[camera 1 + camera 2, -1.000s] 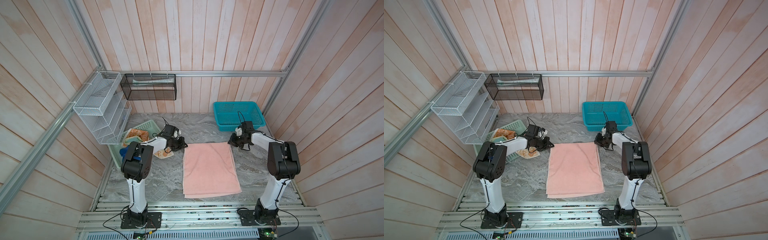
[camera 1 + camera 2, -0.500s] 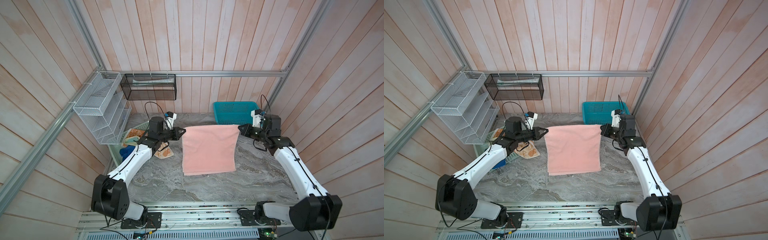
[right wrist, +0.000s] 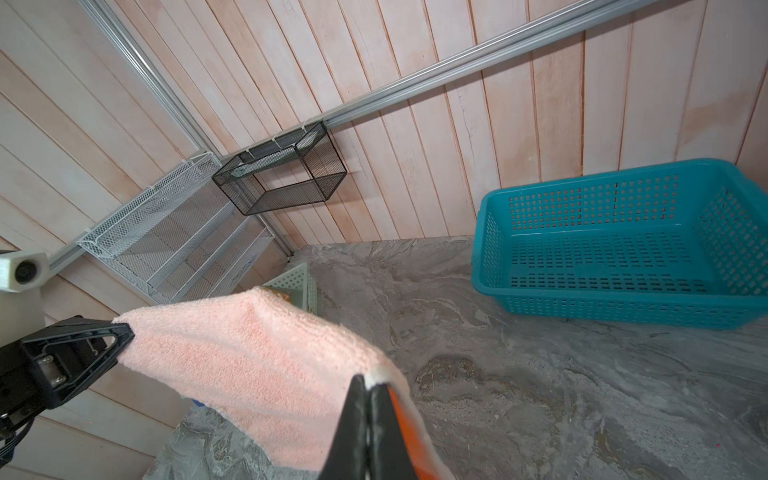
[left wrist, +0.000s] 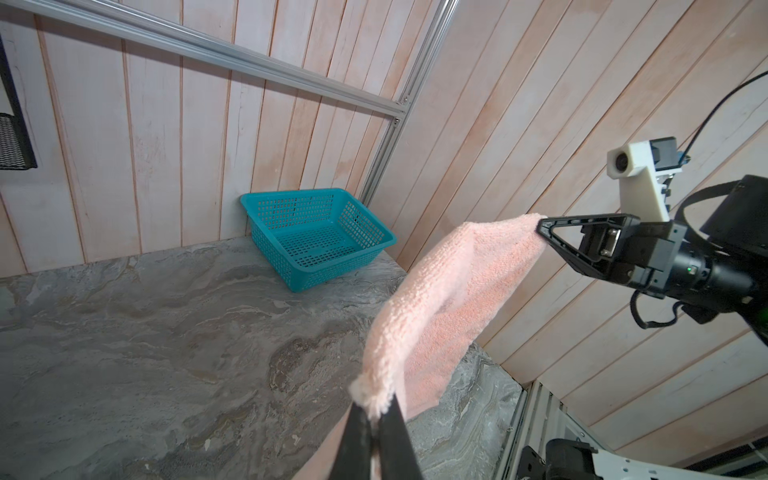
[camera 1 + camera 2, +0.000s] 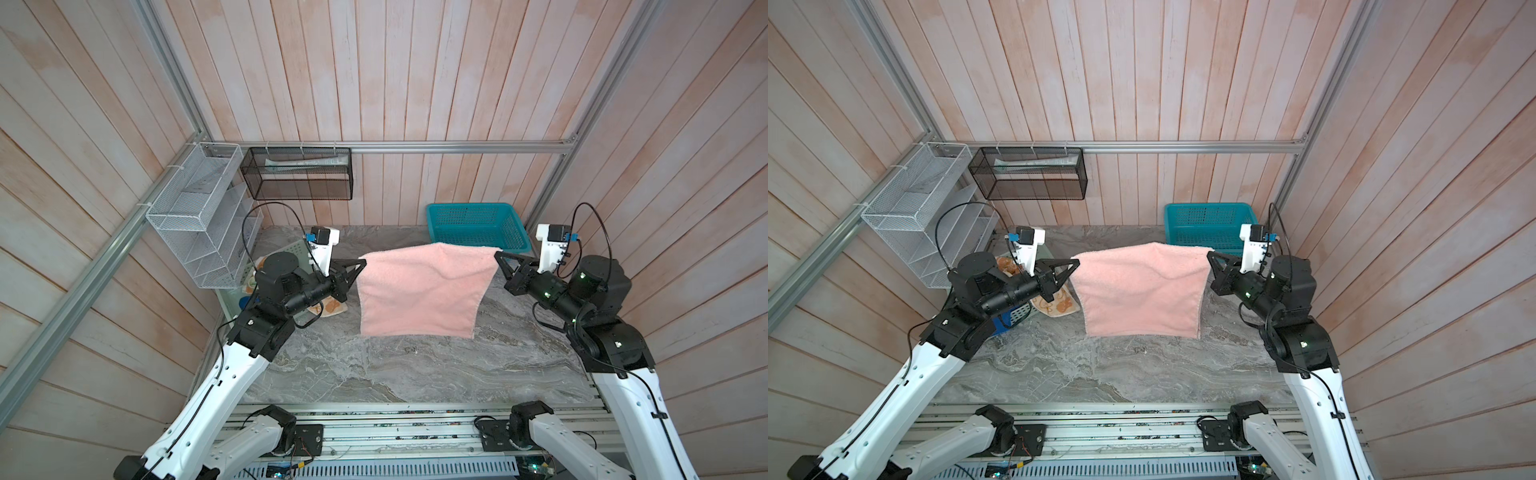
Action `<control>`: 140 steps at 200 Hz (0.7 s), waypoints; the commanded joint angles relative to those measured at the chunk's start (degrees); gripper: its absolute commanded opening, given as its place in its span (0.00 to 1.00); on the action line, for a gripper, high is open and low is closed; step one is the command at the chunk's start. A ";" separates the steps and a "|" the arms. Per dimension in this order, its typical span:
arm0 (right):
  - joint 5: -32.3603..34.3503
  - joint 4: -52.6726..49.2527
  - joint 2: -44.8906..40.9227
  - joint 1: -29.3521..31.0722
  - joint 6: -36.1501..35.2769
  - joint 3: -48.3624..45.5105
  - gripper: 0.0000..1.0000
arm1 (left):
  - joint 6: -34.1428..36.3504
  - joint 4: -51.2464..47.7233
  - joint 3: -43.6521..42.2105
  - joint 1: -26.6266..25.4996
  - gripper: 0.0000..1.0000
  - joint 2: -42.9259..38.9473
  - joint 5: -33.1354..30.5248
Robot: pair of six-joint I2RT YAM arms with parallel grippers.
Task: Fold and stack the towels
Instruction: 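Lift the far edge and fold it toward the robot with both grippers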
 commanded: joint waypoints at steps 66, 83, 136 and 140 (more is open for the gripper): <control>-5.34 15.70 10.61 -3.10 -1.08 -17.82 0.00 | -0.94 4.47 -7.07 7.61 0.00 11.63 4.90; -7.62 22.43 18.37 -4.98 -2.68 -19.20 0.00 | -0.41 10.34 -6.78 9.36 0.00 18.95 8.26; -11.52 21.67 44.97 -6.81 -11.43 -3.20 0.00 | 0.30 20.27 3.95 12.78 0.00 42.96 16.09; -11.57 21.07 46.07 -6.82 -11.83 -1.92 0.00 | 0.39 20.53 4.64 12.92 0.00 43.88 16.20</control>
